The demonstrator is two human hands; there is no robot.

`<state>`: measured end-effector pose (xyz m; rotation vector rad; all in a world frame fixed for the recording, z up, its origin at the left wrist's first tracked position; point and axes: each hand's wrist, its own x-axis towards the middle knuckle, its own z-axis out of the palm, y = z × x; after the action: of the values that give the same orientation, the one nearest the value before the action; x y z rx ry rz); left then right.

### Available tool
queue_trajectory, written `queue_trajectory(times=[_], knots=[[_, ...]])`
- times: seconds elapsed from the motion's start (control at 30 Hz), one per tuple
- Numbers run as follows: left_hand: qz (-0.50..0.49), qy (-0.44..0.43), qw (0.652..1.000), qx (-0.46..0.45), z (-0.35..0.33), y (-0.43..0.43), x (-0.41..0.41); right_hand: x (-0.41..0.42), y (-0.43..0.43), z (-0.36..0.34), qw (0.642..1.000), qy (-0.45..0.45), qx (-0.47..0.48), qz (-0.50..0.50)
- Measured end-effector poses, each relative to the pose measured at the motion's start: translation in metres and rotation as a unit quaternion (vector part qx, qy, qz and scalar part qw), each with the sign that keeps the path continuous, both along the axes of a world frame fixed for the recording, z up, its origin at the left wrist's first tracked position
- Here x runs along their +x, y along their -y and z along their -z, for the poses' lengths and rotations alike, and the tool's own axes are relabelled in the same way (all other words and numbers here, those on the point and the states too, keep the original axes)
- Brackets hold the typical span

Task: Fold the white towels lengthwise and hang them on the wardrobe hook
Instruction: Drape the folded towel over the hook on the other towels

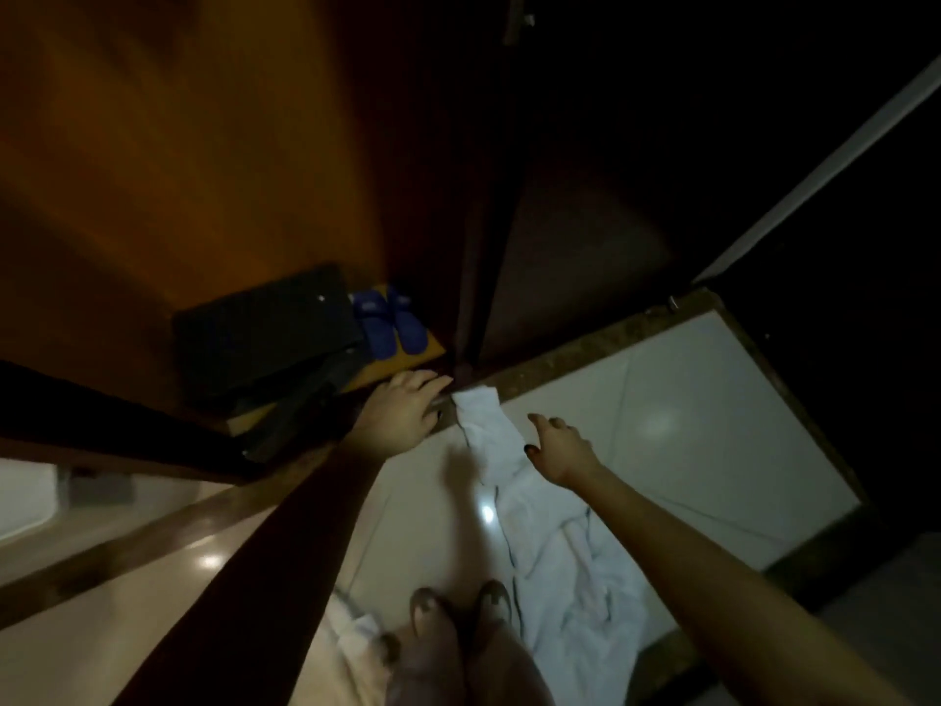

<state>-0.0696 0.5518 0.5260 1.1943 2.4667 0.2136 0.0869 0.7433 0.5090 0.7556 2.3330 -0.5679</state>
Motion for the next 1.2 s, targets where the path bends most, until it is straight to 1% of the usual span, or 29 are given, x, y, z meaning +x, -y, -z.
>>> queue_trajectory(times=[0.03, 0.07, 0.1, 0.13, 0.17, 0.23, 0.27, 0.3, 0.33, 0.4, 0.5, 0.6, 0.7, 0.73, 0.83, 0.87, 0.97, 1.1, 1.2], knots=[[0.003, 0.01, 1.0, -0.001, 0.021, -0.01, 0.006, 0.012, -0.007, 0.02, 1.0, 0.012, -0.004, 0.012], [0.013, 0.019, 1.0, 0.002, 0.063, -0.027, 0.016, 0.031, -0.018, 0.062, 0.999, 0.028, -0.005, 0.034], [0.016, 0.024, 1.0, 0.002, 0.091, -0.036, 0.022, 0.045, -0.026, 0.087, 0.998, 0.035, -0.007, 0.048], [0.017, 0.026, 0.999, 0.004, 0.098, -0.037, 0.025, 0.051, -0.03, 0.095, 0.997, 0.044, -0.007, 0.058], [0.031, 0.017, 0.999, 0.012, 0.116, -0.042, 0.032, 0.062, -0.036, 0.114, 0.996, 0.054, -0.007, 0.07], [0.072, 0.019, 0.994, 0.084, 0.178, -0.058, 0.045, 0.084, -0.051, 0.178, 0.992, 0.065, -0.013, 0.107], [0.105, 0.03, 0.99, 0.085, 0.213, -0.066, 0.048, 0.092, -0.059, 0.211, 0.99, 0.065, -0.015, 0.121], [0.127, 0.021, 0.987, 0.096, 0.246, -0.073, 0.052, 0.1, -0.067, 0.241, 0.988, 0.069, -0.017, 0.136], [0.134, 0.058, 0.986, 0.078, 0.279, -0.081, 0.058, 0.107, -0.074, 0.272, 0.986, 0.07, -0.02, 0.15], [0.133, 0.066, 0.986, 0.079, 0.344, -0.097, 0.066, 0.119, -0.085, 0.329, 0.982, 0.059, -0.025, 0.176], [0.139, 0.074, 0.986, 0.062, 0.437, -0.122, 0.075, 0.126, -0.104, 0.41, 0.981, 0.039, -0.029, 0.187], [0.142, 0.068, 0.987, 0.031, 0.515, -0.142, 0.081, 0.127, -0.12, 0.481, 0.984, 0.014, -0.026, 0.178], [0.131, 0.08, 0.987, 0.036, 0.581, -0.156, 0.088, 0.12, -0.136, 0.54, 0.986, -0.029, -0.018, 0.165], [0.137, 0.085, 0.986, 0.051, 0.598, -0.16, 0.091, 0.117, -0.14, 0.559, 0.987, -0.043, -0.013, 0.154], [0.153, 0.086, 0.972, 0.154, 0.638, -0.17, 0.095, 0.106, -0.149, 0.607, 0.99, -0.091, 0.014, 0.106], [0.156, 0.079, 0.97, 0.166, 0.647, -0.172, 0.096, 0.102, -0.15, 0.62, 0.99, -0.105, 0.023, 0.097], [0.181, 0.061, 0.967, 0.166, 0.674, -0.175, 0.095, 0.091, -0.153, 0.653, 0.987, -0.126, 0.059, 0.078], [0.161, 0.047, 0.974, 0.152, 0.694, -0.179, 0.088, 0.085, -0.153, 0.674, 0.977, -0.145, 0.123, 0.093], [0.134, 0.058, 0.976, 0.16, 0.697, -0.183, 0.093, 0.09, -0.148, 0.67, 0.971, -0.184, 0.114, 0.1]])
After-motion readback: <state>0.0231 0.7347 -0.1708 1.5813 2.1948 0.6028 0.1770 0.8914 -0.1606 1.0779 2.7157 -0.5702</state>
